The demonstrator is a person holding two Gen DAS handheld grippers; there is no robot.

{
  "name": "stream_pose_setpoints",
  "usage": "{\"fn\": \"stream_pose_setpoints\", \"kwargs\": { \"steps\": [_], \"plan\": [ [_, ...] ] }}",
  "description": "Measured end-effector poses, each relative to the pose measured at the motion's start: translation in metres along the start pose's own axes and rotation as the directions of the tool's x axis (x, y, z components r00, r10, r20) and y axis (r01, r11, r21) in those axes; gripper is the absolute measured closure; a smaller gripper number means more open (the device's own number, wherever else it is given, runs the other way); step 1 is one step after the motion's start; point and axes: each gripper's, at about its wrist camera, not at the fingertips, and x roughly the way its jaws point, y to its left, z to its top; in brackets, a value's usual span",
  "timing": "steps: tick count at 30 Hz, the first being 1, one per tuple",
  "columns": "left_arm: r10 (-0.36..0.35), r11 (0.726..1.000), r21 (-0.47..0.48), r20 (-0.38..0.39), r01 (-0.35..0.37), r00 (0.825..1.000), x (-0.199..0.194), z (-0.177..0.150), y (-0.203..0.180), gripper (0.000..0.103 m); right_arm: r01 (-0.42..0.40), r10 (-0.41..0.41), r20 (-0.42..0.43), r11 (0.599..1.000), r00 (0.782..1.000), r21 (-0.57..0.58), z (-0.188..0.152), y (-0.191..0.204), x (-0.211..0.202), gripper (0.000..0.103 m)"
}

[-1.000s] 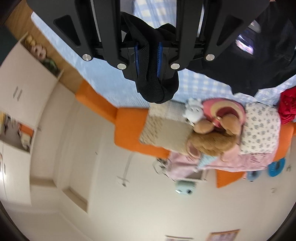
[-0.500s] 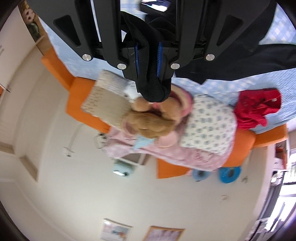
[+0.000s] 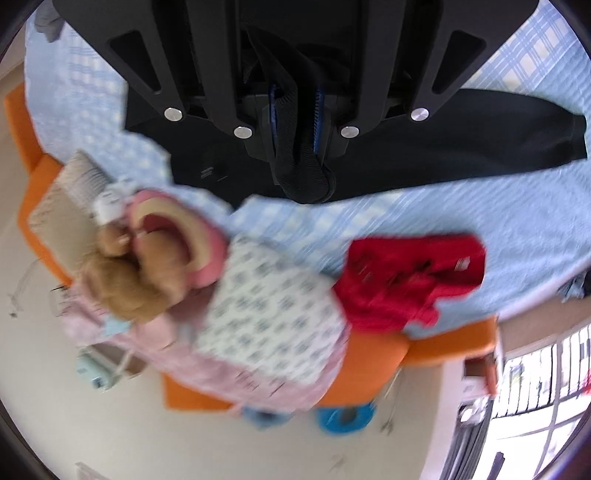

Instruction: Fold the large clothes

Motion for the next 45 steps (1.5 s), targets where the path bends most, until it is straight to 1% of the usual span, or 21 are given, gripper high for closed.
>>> {"fn": "stream_pose_setpoints", "kwargs": {
  "steps": [5, 10, 11, 13, 14, 15, 16, 18, 23, 26, 28, 30, 31, 32, 34, 36, 38, 39, 41, 43, 45],
  "plan": [
    [-0.027, 1.000, -0.014, 0.005, 0.027, 1.000, 0.000, 0.002, 0.008, 0.086, -0.033, 0.030, -0.075, 0.999, 0.997, -0.042, -0.026, 0.042, 0.054, 0.088],
    [-0.054, 0.998, -0.033, 0.007, 0.054, 0.999, 0.002, 0.000, 0.008, 0.085, -0.051, 0.047, -0.136, 0.998, 0.990, -0.026, -0.044, 0.060, 0.090, 0.088],
    [-0.058, 0.998, -0.036, 0.008, 0.059, 0.998, 0.002, 0.000, 0.009, 0.085, -0.050, 0.046, -0.144, 0.998, 0.988, -0.029, -0.045, 0.063, 0.093, 0.086],
    [-0.068, 0.997, -0.044, 0.008, 0.068, 0.998, 0.003, 0.000, 0.011, 0.085, -0.047, 0.036, -0.186, 0.998, 0.982, -0.051, -0.046, 0.073, 0.101, 0.076],
    [-0.070, 0.996, -0.046, 0.006, 0.070, 0.998, 0.003, 0.001, 0.012, 0.084, -0.080, 0.068, -0.208, 0.996, 0.976, -0.049, -0.045, 0.075, 0.101, 0.050],
    [-0.071, 0.997, -0.044, 0.006, 0.071, 0.997, 0.003, 0.001, 0.011, 0.082, -0.117, 0.105, -0.218, 0.992, 0.970, -0.040, -0.045, 0.077, 0.100, 0.004],
    [-0.071, 0.997, -0.040, 0.006, 0.071, 0.997, 0.002, 0.000, 0.010, 0.080, -0.146, 0.137, -0.199, 0.989, 0.970, -0.032, -0.043, 0.080, 0.092, 0.007],
    [-0.073, 0.997, -0.034, 0.005, 0.073, 0.997, 0.003, 0.000, 0.008, 0.079, -0.144, 0.134, -0.143, 0.988, 0.981, -0.059, -0.037, 0.087, 0.071, 0.007],
    [-0.116, 0.992, -0.049, -0.006, 0.115, 0.993, 0.004, 0.001, 0.013, 0.075, -0.149, 0.149, -0.003, 0.985, 0.989, -0.083, -0.015, 0.083, 0.001, 0.007],
    [-0.186, 0.980, -0.078, -0.041, 0.183, 0.982, 0.001, 0.004, 0.023, 0.064, -0.110, 0.121, 0.106, 0.989, 0.987, -0.101, -0.003, 0.070, -0.051, 0.007],
    [-0.203, 0.975, -0.104, -0.067, 0.195, 0.977, -0.005, 0.005, 0.029, 0.052, -0.086, 0.104, 0.179, 0.991, 0.978, -0.105, 0.003, 0.057, -0.087, 0.007],
    [-0.234, 0.961, -0.160, -0.048, 0.224, 0.971, -0.026, 0.004, 0.045, 0.041, -0.065, 0.088, 0.241, 0.993, 0.967, -0.101, 0.005, 0.042, -0.124, 0.007],
    [-0.243, 0.957, -0.172, -0.033, 0.234, 0.970, -0.036, 0.002, 0.053, 0.032, -0.054, 0.079, 0.265, 0.994, 0.961, -0.098, 0.006, 0.035, -0.139, 0.007],
    [-0.249, 0.956, -0.166, -0.021, 0.243, 0.968, -0.049, 0.001, 0.062, 0.029, -0.047, 0.072, 0.287, 0.995, 0.955, -0.093, 0.006, 0.028, -0.153, 0.007],
    [-0.206, 0.968, -0.144, -0.004, 0.203, 0.979, -0.077, -0.005, 0.082, 0.027, -0.031, 0.055, 0.335, 0.997, 0.941, -0.077, 0.003, 0.011, -0.185, 0.006],
    [-0.183, 0.972, -0.154, -0.011, 0.179, 0.983, -0.095, -0.009, 0.098, 0.024, -0.028, 0.047, 0.378, 0.998, 0.925, -0.056, -0.004, -0.005, -0.214, 0.005],
    [-0.170, 0.971, -0.173, -0.011, 0.165, 0.985, -0.119, -0.018, 0.120, 0.014, -0.022, 0.031, 0.394, 0.999, 0.919, -0.029, -0.010, -0.018, -0.231, 0.005],
    [-0.145, 0.973, -0.181, -0.011, 0.141, 0.989, -0.131, -0.024, 0.135, 0.009, -0.025, 0.029, 0.401, 1.000, 0.916, -0.014, -0.013, -0.025, -0.237, 0.005],
    [-0.096, 0.973, -0.213, -0.012, 0.091, 0.995, -0.154, -0.040, 0.169, 0.009, -0.026, 0.015, 0.407, 0.999, 0.913, 0.022, -0.022, -0.038, -0.251, 0.005],
    [-0.049, 0.962, -0.270, -0.017, 0.043, 0.999, -0.172, -0.061, 0.209, 0.009, -0.021, 0.002, 0.408, 0.999, 0.913, 0.042, -0.029, -0.047, -0.257, 0.005],
    [0.023, 0.931, -0.364, -0.030, -0.033, 0.999, -0.194, -0.088, 0.255, 0.009, -0.011, -0.011, 0.406, 0.999, 0.914, 0.052, -0.036, -0.050, -0.257, 0.005]
  ]
}}
